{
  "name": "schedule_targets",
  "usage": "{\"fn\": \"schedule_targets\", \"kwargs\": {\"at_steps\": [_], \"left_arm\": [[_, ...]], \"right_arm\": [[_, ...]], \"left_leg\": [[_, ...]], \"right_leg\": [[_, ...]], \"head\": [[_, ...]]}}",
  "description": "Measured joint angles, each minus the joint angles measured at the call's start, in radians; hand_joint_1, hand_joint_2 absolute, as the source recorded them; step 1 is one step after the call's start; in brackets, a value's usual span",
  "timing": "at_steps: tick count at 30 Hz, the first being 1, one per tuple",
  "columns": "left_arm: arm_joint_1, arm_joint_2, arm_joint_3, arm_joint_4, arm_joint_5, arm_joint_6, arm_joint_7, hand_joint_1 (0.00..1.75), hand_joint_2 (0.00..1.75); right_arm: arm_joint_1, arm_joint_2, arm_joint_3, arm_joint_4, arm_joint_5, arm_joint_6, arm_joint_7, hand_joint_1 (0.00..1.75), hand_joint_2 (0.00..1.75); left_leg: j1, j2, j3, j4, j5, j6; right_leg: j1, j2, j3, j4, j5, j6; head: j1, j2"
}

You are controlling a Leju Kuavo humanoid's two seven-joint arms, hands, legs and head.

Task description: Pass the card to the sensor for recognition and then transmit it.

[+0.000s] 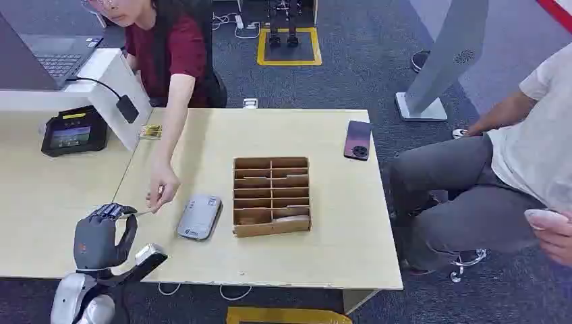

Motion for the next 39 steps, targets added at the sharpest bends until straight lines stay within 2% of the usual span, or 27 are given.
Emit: {"fn": "schedule_targets", "kwargs": {"at_steps": [3,5,7,9,12,15,20,27,32,39], "left_arm": [[0.010,-0.001,0.000,-0.007,0.044,0.013,-0.037,1.75,1.75],[0.013,-0.002,0.000,-0.019,0.115,-0.033,-0.061,1.75,1.75],[0.013,-0.012,0.001,-0.032,0.249,-0.172,-0.077,1.75,1.75],[0.013,-0.031,0.000,-0.047,0.324,-0.264,-0.075,1.75,1.75],[0.009,-0.058,0.002,-0.068,0.442,-0.424,-0.033,1.75,1.75],[0.004,-0.085,0.002,-0.083,0.485,-0.482,-0.008,1.75,1.75],[-0.023,-0.119,0.002,-0.089,0.514,-0.505,0.025,1.75,1.75],[-0.078,-0.167,0.003,-0.066,0.531,-0.499,0.071,1.75,1.75],[-0.129,-0.221,0.003,-0.007,0.535,-0.464,0.099,1.75,1.75],[-0.205,-0.273,0.003,0.141,0.515,-0.402,0.123,1.75,1.75]], "right_arm": [[0.000,0.000,-0.002,0.000,0.007,0.000,0.000,0.00,0.00],[0.000,0.001,-0.006,0.000,0.008,0.000,0.000,0.00,0.00],[0.000,0.003,-0.012,0.000,0.007,-0.001,0.000,0.00,0.00],[0.000,0.006,-0.016,0.000,0.005,-0.001,0.001,0.00,0.00],[0.000,0.010,-0.026,0.000,0.001,-0.004,0.004,0.00,0.00],[0.000,0.013,-0.036,0.000,0.000,-0.005,0.005,0.00,0.00],[-0.001,0.019,-0.043,0.000,0.002,-0.011,0.005,0.00,0.00],[-0.003,0.028,-0.046,0.000,0.012,-0.018,0.013,0.00,0.00],[-0.006,0.035,-0.047,0.000,0.023,-0.018,0.021,0.00,0.00],[-0.011,0.039,-0.053,0.000,0.035,-0.018,0.020,0.00,0.00]], "left_leg": [[0.000,0.000,0.000,0.000,0.000,0.000],[0.000,0.000,0.000,0.000,0.000,0.000],[0.000,-0.001,0.000,0.000,0.000,0.000],[0.000,-0.001,0.000,0.000,0.000,0.000],[-0.001,0.000,0.000,0.000,0.000,0.000],[-0.001,0.000,0.000,0.000,0.000,0.000],[-0.001,0.000,0.000,0.000,0.000,0.000],[-0.001,-0.001,0.000,0.000,0.000,0.000],[-0.002,-0.001,0.000,0.000,0.000,0.000],[-0.002,-0.001,0.000,0.000,0.000,0.001]], "right_leg": [[0.000,0.000,0.000,0.000,0.000,0.000],[0.000,0.000,0.000,0.000,0.000,0.000],[0.000,0.000,0.000,0.000,0.000,0.000],[0.000,0.000,0.000,0.000,0.000,0.000],[0.000,0.000,0.000,0.000,0.000,0.000],[0.000,0.000,0.000,0.000,0.000,0.000],[0.000,-0.001,0.000,0.000,0.000,0.000],[0.000,-0.001,0.000,0.000,0.000,0.000],[0.000,-0.001,0.000,0.000,0.000,0.000],[0.000,-0.001,0.000,0.000,0.000,0.001]], "head": [[0.000,0.000],[0.000,0.000],[0.000,0.000],[0.000,0.000],[0.000,0.000],[0.001,0.000],[0.000,0.000],[0.000,0.000],[0.000,0.000],[0.000,0.000]]}}
